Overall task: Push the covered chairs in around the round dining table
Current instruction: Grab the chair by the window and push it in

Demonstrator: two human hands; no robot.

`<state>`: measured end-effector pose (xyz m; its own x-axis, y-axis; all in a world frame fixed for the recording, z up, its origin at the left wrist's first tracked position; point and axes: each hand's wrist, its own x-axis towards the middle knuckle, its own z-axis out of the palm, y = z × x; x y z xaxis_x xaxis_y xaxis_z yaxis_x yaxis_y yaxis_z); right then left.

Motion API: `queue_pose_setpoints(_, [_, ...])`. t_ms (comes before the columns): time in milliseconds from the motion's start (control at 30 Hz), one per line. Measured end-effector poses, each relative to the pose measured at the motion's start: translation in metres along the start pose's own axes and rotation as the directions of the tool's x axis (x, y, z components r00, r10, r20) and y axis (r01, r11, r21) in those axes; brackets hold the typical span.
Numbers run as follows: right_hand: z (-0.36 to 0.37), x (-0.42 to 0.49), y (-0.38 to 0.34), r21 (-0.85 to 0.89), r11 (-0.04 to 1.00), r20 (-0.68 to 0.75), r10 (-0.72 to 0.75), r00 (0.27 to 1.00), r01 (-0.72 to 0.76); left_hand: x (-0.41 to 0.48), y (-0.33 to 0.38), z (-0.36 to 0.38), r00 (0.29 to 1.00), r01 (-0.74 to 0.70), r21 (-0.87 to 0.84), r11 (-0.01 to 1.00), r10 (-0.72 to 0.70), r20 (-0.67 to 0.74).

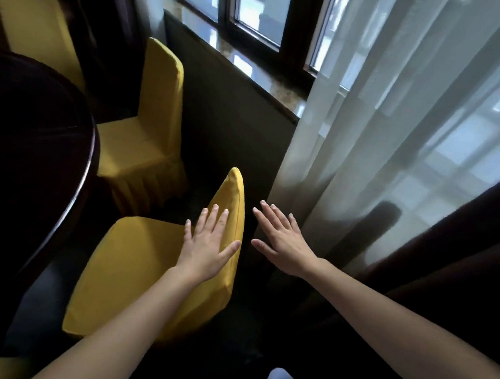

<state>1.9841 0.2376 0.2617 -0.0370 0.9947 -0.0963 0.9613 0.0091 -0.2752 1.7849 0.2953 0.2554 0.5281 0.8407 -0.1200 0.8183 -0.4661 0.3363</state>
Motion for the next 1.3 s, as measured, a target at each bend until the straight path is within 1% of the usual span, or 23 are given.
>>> queue_pose_setpoints(100, [-0.01,0.026,0.025,-0.003,0.997,0.039,-0.081,0.996,0.081,0.016,0.014,0.004,0.996,0.091,-0.028,0.995,-0.09,0.014])
queue_pose_setpoints(233, [-0.01,0.056,0.046,-0.004,0.982,0.14,-0.188,0.972,0.19,0.023,0.026,0.016,0.972,0.234,-0.097,0.967,-0.229,0.06])
queue_pose_setpoints(400, [-0.006,0.092,0.048,-0.029,0.943,0.283,-0.31,0.908,0.331,0.013,0.032,0.035,0.909,0.405,-0.14,0.903,-0.383,0.162])
queue_pose_setpoints(533, [-0.005,0.104,0.043,-0.027,0.921,0.291,-0.365,0.884,0.389,0.003,0.035,0.044,0.861,0.499,-0.201,0.843,-0.455,0.228])
queue_pose_setpoints(667, [-0.007,0.106,0.038,-0.033,0.917,0.311,-0.369,0.876,0.399,-0.003,0.036,0.051,0.841,0.537,-0.326,0.778,-0.466,0.274])
queue_pose_setpoints(767, [-0.005,0.106,0.038,-0.014,0.92,0.296,-0.37,0.881,0.391,-0.007,0.037,0.054,0.828,0.56,-0.477,0.677,-0.467,0.309])
queue_pose_setpoints(867, [-0.002,0.103,0.035,-0.005,0.921,0.256,-0.376,0.89,0.391,-0.011,0.038,0.055,0.836,0.543,-0.551,0.633,-0.471,0.283])
queue_pose_setpoints(967, [0.0,0.107,0.034,-0.027,0.911,0.233,-0.394,0.889,0.411,-0.011,0.037,0.055,0.833,0.546,-0.563,0.62,-0.474,0.285])
queue_pose_setpoints(1100, [-0.008,0.128,0.038,-0.124,0.858,0.261,-0.456,0.851,0.498,-0.006,0.037,0.056,0.803,0.585,-0.57,0.577,-0.511,0.307])
queue_pose_setpoints(1200, [-0.013,0.149,0.039,-0.168,0.804,0.282,-0.515,0.81,0.57,-0.005,0.04,0.056,0.765,0.623,-0.576,0.529,-0.565,0.308])
queue_pose_setpoints(1300, [-0.013,0.164,0.041,-0.161,0.746,0.272,-0.596,0.755,0.646,-0.005,0.043,0.056,0.746,0.636,-0.562,0.529,-0.608,0.272])
